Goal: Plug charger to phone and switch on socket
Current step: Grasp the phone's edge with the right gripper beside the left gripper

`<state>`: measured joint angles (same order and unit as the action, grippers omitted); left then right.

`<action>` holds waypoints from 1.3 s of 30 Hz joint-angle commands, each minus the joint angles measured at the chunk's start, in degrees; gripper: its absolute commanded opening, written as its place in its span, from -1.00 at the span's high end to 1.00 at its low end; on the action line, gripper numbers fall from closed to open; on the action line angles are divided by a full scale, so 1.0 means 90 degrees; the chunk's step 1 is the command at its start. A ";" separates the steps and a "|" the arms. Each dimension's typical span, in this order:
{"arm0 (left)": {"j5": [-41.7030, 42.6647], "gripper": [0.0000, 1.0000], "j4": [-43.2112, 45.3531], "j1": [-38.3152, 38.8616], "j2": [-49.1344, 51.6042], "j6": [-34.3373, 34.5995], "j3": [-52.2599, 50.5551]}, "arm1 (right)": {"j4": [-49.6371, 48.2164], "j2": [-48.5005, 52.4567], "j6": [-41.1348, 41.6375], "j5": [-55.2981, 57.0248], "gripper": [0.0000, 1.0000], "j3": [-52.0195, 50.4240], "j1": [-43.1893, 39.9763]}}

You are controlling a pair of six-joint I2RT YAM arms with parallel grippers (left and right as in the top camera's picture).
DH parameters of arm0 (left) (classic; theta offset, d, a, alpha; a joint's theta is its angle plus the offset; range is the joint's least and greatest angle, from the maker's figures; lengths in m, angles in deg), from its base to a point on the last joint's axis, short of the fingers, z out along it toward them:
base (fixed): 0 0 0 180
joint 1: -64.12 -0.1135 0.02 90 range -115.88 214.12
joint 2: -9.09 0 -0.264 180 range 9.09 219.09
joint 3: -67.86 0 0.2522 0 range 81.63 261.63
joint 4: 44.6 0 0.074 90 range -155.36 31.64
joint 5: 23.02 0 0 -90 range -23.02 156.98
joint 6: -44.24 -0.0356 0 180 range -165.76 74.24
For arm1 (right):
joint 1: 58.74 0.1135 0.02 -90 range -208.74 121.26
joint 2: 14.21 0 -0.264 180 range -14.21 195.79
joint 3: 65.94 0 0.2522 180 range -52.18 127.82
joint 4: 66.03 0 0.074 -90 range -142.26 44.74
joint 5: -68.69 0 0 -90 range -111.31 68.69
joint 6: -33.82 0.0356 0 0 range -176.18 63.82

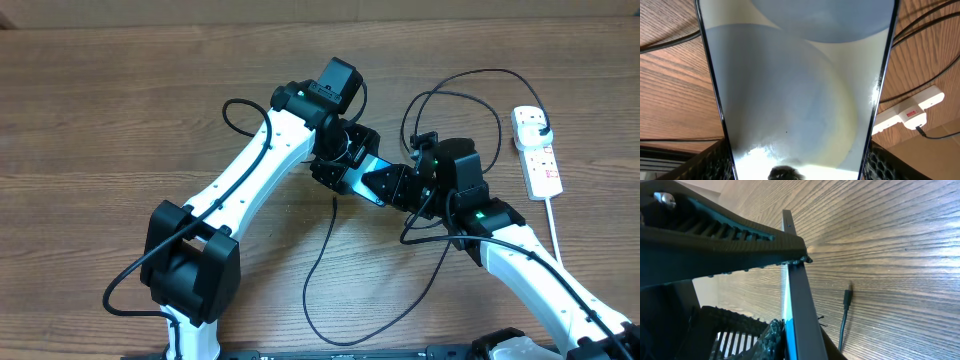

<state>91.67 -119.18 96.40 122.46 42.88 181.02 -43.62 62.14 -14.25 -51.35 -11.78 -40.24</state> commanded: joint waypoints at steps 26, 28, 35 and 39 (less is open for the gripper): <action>-0.0362 -0.99 -0.0172 -0.0022 -0.0236 -0.0090 0.0015 | 0.0019 0.0019 -0.0019 0.0095 0.92 0.0175 0.0019; -0.0313 -1.00 -0.0168 -0.0102 -0.0236 -0.0384 0.0015 | 0.0036 0.0019 -0.0022 0.0097 0.93 0.0175 0.0010; 0.0131 -0.99 -0.0165 -0.0731 -0.0240 -0.1751 0.0015 | 0.0124 0.0019 -0.0017 0.0095 0.93 0.0175 -0.0158; 0.0784 -0.99 -0.0163 -0.1328 -0.0255 -0.2414 0.0015 | 0.0151 0.0019 0.0175 -0.0100 0.93 0.0175 -0.0427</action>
<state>93.42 -120.49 88.33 122.35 29.15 180.98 -41.76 62.52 -13.81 -50.48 -11.58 -42.18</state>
